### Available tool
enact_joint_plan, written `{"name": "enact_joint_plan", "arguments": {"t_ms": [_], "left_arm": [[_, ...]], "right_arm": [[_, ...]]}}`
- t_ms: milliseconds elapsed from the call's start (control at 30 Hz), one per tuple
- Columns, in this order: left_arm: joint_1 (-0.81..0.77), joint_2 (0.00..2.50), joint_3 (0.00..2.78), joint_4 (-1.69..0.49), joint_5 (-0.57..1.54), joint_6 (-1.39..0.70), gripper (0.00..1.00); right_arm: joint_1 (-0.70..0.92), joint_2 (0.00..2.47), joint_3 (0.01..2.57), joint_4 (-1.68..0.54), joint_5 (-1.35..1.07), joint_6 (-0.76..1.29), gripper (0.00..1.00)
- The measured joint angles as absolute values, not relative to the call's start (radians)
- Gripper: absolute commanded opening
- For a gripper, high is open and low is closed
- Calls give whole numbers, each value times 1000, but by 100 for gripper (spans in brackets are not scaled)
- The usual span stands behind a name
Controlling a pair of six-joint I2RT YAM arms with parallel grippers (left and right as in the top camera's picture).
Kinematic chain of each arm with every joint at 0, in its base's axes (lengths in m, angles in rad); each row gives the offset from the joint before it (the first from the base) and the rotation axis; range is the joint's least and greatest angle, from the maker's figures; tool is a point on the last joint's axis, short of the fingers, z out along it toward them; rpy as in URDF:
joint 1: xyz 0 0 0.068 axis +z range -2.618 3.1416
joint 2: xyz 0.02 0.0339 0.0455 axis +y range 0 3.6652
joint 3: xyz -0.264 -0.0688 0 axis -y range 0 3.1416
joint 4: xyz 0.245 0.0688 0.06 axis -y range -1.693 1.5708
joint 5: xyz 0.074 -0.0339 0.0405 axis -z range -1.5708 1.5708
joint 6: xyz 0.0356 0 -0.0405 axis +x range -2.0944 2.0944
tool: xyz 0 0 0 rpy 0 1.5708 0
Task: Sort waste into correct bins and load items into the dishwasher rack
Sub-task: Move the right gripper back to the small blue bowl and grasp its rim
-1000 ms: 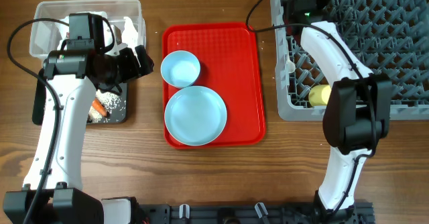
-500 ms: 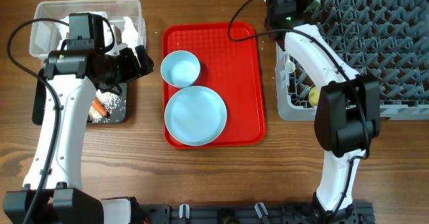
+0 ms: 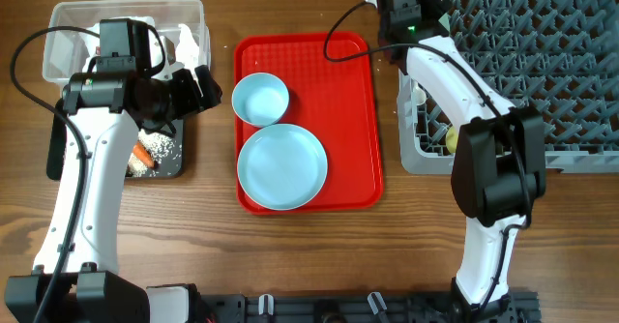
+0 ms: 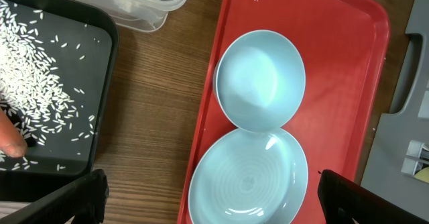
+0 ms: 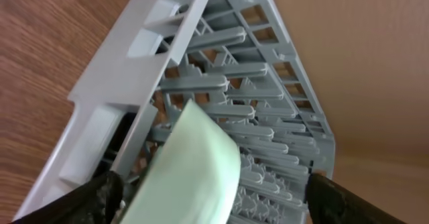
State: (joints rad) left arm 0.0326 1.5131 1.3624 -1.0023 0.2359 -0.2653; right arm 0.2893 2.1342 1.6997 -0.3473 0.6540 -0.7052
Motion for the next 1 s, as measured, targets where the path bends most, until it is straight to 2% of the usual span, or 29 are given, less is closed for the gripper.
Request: {"name": "enact_joint_plan", "arguments": {"t_ms": [267,467,600,733,867,933,967,1000], "left_arm": [[33,1513,1362,-1002,236,-265,100],[33,1513,1362,-1002,236,-265,100],[33,1513,1362,-1002,236,-265,100],[33,1513,1362,-1002,236,-265,100],[33,1513,1362,-1002,236,-265,100],[33,1513,1362,-1002,236,-265,100],[33,1513,1362,-1002,236,-265,100],[33,1513,1362,-1002,236,-265,100]], "right_arm": [[345,1982,1697,-356,567,-585,100],[391,1846,1703,-661,224,-207,100],[394,1842,1702,-726,-15,-25,100],[409,1847,1682,-685,-239,110,95],[472,1889,1658,-628,-310,195,85],[510,1936,1655,-611,-318,243,77],[543,1990,1655,-600,-316,291,67],[558,2019,1651,-595,-314,317,63]]}}
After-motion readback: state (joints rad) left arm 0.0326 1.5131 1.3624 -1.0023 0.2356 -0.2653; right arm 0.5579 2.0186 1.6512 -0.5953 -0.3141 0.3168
